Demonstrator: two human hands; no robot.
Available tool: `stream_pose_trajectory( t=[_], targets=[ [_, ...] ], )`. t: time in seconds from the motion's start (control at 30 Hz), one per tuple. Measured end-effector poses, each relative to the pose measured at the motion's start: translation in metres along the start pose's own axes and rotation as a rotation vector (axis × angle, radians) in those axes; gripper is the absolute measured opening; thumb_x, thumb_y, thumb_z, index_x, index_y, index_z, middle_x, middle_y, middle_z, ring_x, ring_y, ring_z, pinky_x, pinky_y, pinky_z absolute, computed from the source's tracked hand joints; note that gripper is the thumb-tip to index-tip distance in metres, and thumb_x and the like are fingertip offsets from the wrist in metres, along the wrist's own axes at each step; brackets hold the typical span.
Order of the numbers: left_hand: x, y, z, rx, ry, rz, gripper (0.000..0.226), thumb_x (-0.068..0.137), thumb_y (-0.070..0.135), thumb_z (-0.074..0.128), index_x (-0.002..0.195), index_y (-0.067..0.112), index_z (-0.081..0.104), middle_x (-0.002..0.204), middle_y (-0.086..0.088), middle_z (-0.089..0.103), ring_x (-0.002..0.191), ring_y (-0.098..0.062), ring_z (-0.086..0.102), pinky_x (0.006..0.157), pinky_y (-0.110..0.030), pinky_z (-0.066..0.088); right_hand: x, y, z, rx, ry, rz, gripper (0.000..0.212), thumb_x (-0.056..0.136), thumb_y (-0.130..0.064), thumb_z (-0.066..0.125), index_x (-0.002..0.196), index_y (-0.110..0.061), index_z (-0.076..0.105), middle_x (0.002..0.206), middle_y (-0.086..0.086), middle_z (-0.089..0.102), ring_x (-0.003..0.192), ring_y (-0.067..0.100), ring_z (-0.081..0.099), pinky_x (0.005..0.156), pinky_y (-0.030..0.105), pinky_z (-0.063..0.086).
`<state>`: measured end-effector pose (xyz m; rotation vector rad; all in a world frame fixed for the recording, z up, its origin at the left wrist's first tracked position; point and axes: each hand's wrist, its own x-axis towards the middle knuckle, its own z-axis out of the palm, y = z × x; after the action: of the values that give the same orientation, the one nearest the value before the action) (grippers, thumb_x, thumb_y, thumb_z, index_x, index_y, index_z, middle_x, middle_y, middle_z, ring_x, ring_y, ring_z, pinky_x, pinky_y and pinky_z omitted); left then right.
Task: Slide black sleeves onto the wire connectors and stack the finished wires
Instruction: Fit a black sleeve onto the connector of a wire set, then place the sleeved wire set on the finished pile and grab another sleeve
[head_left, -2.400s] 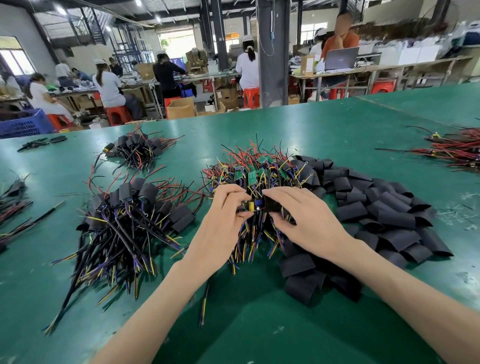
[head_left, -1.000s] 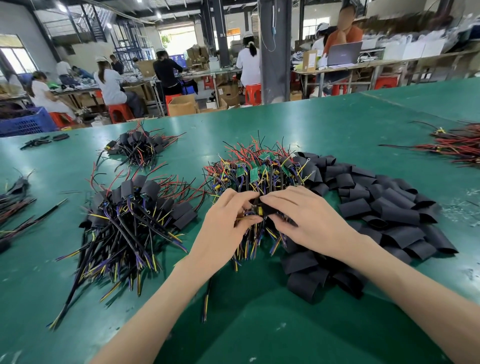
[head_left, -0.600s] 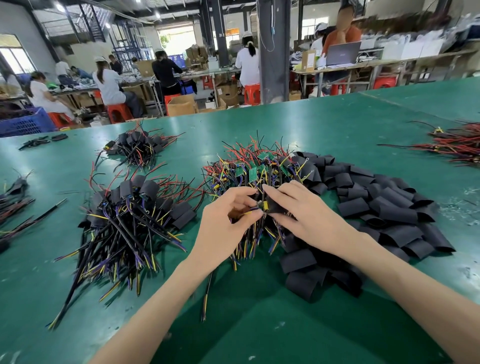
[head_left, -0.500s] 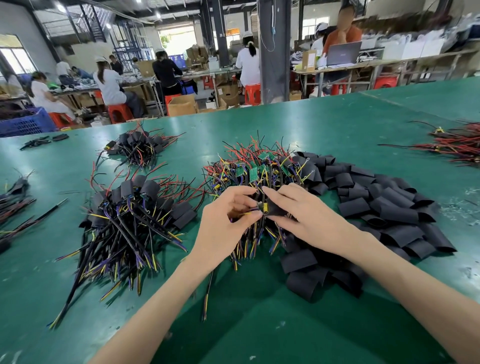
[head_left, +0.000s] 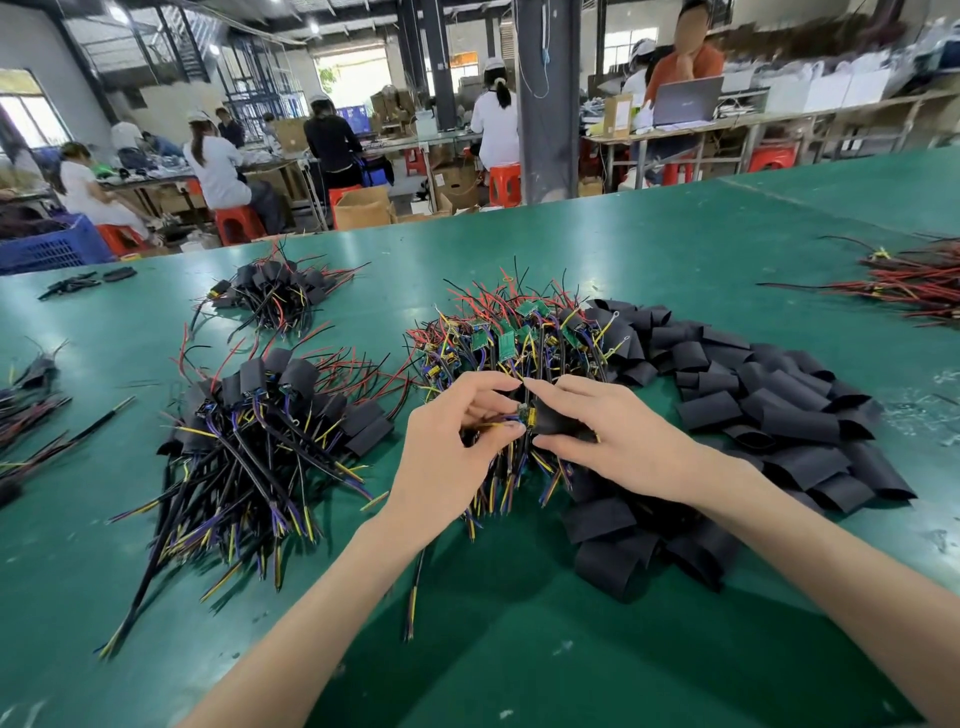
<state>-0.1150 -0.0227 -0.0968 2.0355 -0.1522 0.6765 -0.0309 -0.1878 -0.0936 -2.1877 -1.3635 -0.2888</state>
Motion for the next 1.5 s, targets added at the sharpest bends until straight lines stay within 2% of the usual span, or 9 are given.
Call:
stream_pose_trajectory(
  t=[0.33,0.43,0.57,0.7,0.77,0.9,1.07,1.2,1.5],
  targets=[
    [-0.004,-0.002,0.01,0.0,0.015,-0.005,0.048,0.077,-0.002,0.072,0.096,0.04,0.058,0.081,0.009,0.068,0.078,-0.001,0.065,0.077,-0.012,0.048,-0.002,-0.003,0.01,0.002,-0.023,-0.025,0.057,0.095,-0.021,0.053,0.144,-0.003,0.029,0.097,-0.004,0.036,0.09,0.006,0.029,0.083,0.014,0.025],
    [-0.004,-0.001,0.01,0.004,0.009,-0.001,0.05,0.077,-0.004,0.071,0.096,0.041,0.058,0.08,0.007,0.067,0.078,-0.004,0.065,0.077,-0.014,0.049,-0.003,-0.007,0.012,0.002,0.005,-0.043,0.051,0.094,-0.016,0.056,0.138,0.0,0.038,0.097,0.003,0.041,0.093,0.015,0.037,0.086,0.023,0.033],
    [0.005,-0.005,0.001,0.033,0.009,-0.092,0.026,0.082,0.007,0.071,0.098,0.025,0.063,0.08,0.008,0.068,0.074,0.0,0.063,0.073,-0.011,0.046,-0.001,-0.003,0.009,0.094,0.132,0.049,0.053,0.087,-0.014,0.064,0.135,-0.007,0.043,0.105,0.002,0.043,0.09,0.008,0.041,0.086,0.013,0.032],
    [0.008,-0.013,-0.007,0.097,-0.03,-0.149,0.006,0.085,0.01,0.068,0.088,0.015,0.069,0.068,0.015,0.063,0.059,0.007,0.054,0.061,-0.005,0.038,0.0,0.005,0.006,0.153,0.122,0.207,0.038,0.084,-0.012,0.068,0.12,-0.008,0.054,0.096,0.0,0.054,0.075,0.007,0.046,0.076,0.02,0.037],
    [0.009,-0.015,-0.008,0.052,-0.049,-0.186,0.01,0.085,0.01,0.068,0.084,0.02,0.069,0.067,0.013,0.064,0.058,0.005,0.053,0.061,-0.008,0.038,0.0,0.008,0.005,0.199,0.083,0.236,0.026,0.084,-0.012,0.068,0.109,-0.009,0.062,0.092,-0.001,0.061,0.082,0.011,0.054,0.082,0.024,0.041],
    [0.012,-0.019,-0.011,-0.034,-0.039,-0.21,0.017,0.085,0.008,0.067,0.083,0.024,0.069,0.072,0.006,0.068,0.063,-0.002,0.056,0.064,-0.013,0.042,0.0,0.012,-0.001,0.264,0.08,0.267,0.019,0.084,-0.015,0.068,0.102,-0.014,0.066,0.085,-0.011,0.063,0.077,0.002,0.055,0.076,0.01,0.038],
    [0.01,-0.016,-0.009,-0.092,-0.022,-0.215,0.021,0.082,0.003,0.07,0.079,0.025,0.069,0.073,0.008,0.07,0.066,-0.004,0.06,0.066,-0.015,0.046,-0.001,0.015,-0.001,0.249,0.082,0.27,0.012,0.08,-0.017,0.072,0.092,-0.014,0.069,0.079,-0.008,0.06,0.075,0.008,0.053,0.071,0.02,0.038],
    [0.009,-0.014,-0.007,-0.097,-0.03,-0.205,0.02,0.08,0.001,0.071,0.081,0.021,0.068,0.074,0.006,0.069,0.067,-0.003,0.061,0.066,-0.015,0.047,0.0,0.015,-0.001,0.3,0.14,0.269,0.017,0.075,-0.015,0.076,0.091,-0.014,0.072,0.075,-0.009,0.059,0.068,0.003,0.049,0.067,0.011,0.036],
    [0.008,-0.01,-0.006,-0.079,0.002,-0.182,0.019,0.08,0.003,0.071,0.081,0.021,0.066,0.072,0.007,0.067,0.066,-0.005,0.06,0.064,-0.015,0.046,-0.001,0.01,0.0,0.213,0.186,0.178,0.019,0.08,-0.02,0.071,0.098,-0.013,0.075,0.061,-0.011,0.047,0.061,0.001,0.046,0.058,0.012,0.031]
  ],
)
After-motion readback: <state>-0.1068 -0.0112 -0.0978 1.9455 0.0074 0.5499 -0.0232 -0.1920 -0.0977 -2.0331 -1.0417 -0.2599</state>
